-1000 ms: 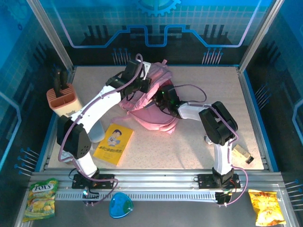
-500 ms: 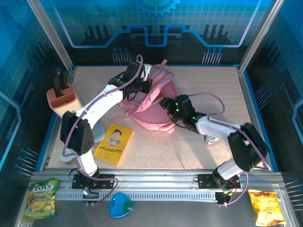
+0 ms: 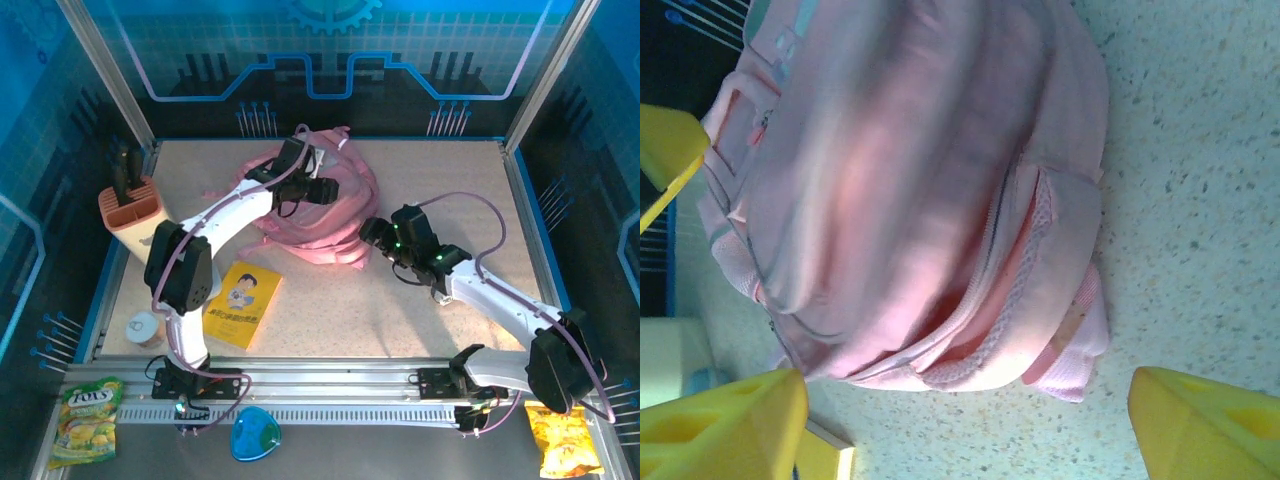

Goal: Pack the student bag

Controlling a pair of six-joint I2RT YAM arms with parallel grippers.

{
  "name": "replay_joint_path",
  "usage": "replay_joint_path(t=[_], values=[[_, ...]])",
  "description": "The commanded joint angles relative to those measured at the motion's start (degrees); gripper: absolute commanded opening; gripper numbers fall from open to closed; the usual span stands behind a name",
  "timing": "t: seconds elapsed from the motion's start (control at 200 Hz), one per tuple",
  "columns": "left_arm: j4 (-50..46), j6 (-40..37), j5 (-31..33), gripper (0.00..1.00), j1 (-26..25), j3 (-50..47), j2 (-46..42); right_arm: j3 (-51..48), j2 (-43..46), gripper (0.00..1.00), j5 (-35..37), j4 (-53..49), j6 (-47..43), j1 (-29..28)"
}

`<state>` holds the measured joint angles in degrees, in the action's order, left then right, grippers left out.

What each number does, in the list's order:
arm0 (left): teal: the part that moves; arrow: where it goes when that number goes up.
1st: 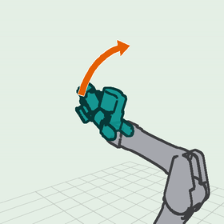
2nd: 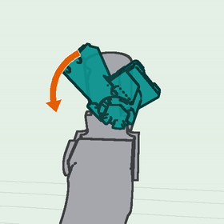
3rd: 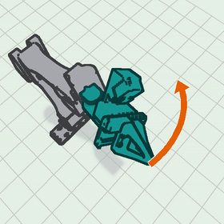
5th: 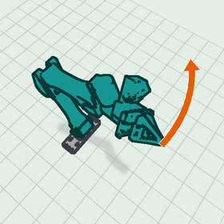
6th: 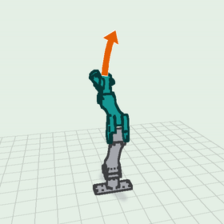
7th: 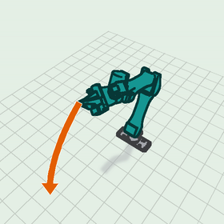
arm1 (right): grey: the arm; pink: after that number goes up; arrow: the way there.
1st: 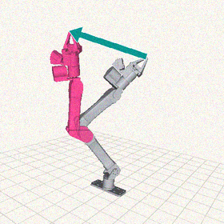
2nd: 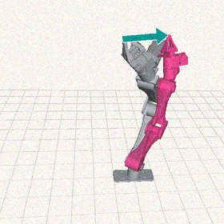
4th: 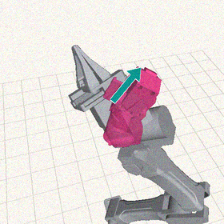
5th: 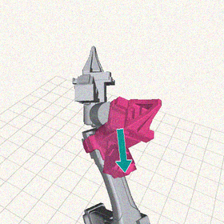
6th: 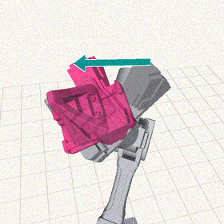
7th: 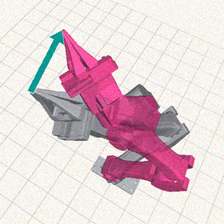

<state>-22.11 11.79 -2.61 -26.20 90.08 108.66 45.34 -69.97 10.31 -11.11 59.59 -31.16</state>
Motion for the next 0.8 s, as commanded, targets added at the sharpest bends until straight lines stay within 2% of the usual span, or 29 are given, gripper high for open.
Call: replay_joint_path(t=[0.0, 0.09, 0.285, 0.38, 0.585, 0.795], values=[[0.5, 4.9, -2.9, 0.74, 1.2, -5.6, -6.6, 2.2, -0.2, 0.84, 1.9, -5.6, -5.7, 0.3], [-0.1, 7.6, -1.9, 0.83, 2.0, -12.1, -12.6, 2.3, -1.0, 0.84, 0.9, -5.7, -5.7, 0.2], [-4.8, 11.9, 3.7, 0.98, 2.8, -26.4, -25.0, 2.3, -2.5, 0.96, 0.5, -5.1, -7.1, -0.2], [-7.1, 14.2, 4.0, 0.99, 2.8, -32.5, -29.2, 3.0, -3.5, 1.00, 0.3, -5.6, -7.8, -0.3], [-12.4, 20.5, 2.0, 0.99, 2.8, -42.8, -35.5, 3.8, -4.6, 1.00, 2.3, -5.2, -8.0, -2.1], [-16.2, 22.5, -0.6, 0.99, 2.7, -50.2, -38.3, 2.6, -5.8, 1.00, 3.3, -2.5, -6.9, -3.8]])
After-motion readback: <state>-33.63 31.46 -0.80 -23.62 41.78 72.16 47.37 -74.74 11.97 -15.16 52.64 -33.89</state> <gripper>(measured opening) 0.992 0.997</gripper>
